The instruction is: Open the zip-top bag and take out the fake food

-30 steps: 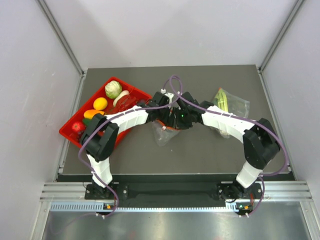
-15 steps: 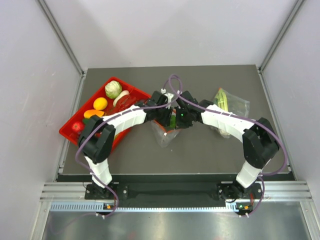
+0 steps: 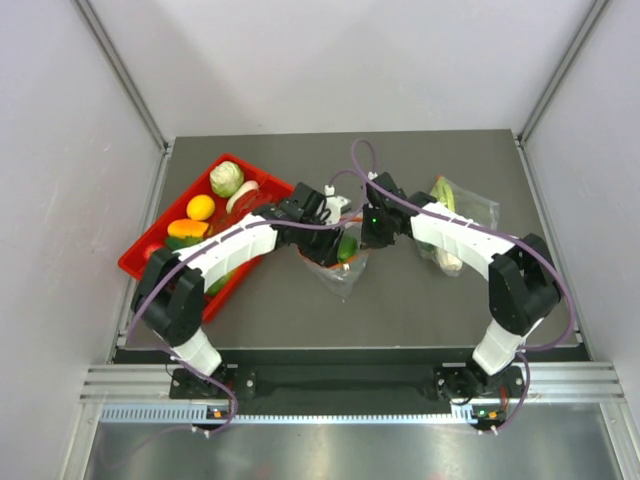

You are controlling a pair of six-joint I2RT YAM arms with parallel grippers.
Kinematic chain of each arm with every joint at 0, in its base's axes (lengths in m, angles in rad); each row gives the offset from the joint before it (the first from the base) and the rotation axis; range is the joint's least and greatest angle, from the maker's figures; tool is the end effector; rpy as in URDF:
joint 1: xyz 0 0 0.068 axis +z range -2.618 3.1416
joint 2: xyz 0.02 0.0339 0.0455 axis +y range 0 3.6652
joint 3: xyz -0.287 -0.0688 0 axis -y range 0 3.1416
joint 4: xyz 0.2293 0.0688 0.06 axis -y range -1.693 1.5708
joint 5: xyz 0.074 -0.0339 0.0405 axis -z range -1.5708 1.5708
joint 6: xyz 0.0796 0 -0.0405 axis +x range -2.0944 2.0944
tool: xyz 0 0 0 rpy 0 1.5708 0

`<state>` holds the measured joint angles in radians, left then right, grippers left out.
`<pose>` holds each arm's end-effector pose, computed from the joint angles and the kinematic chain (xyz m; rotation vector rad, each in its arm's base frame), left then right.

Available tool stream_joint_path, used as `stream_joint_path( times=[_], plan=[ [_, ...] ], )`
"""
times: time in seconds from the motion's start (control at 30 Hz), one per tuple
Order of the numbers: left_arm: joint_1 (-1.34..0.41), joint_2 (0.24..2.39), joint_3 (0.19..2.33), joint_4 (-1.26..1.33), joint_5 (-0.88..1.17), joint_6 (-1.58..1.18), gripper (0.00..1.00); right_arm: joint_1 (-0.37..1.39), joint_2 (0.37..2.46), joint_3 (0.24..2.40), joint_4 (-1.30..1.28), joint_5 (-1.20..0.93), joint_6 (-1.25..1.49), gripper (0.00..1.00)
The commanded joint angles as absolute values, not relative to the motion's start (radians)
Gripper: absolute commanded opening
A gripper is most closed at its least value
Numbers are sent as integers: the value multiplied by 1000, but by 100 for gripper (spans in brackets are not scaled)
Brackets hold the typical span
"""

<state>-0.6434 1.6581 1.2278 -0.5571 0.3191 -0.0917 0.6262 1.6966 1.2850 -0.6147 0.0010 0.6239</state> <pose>0.2737 -0.2365 0.2334 0.8382 2.4948 -0.6784 0.2996 0.2166 0.2301 -0.0027 2.6662 0.4345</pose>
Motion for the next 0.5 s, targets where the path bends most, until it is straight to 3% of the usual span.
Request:
stream_joint_path(
  times=[0.0,0.47],
  plan=[
    [-641,1568,1207,-629,387,-38,25,604,1670,1335,-600,37,600,0],
    [-509,1430,1193,-500,552,-209,24,600,1698,1276,-572,32,591,0]
  ],
)
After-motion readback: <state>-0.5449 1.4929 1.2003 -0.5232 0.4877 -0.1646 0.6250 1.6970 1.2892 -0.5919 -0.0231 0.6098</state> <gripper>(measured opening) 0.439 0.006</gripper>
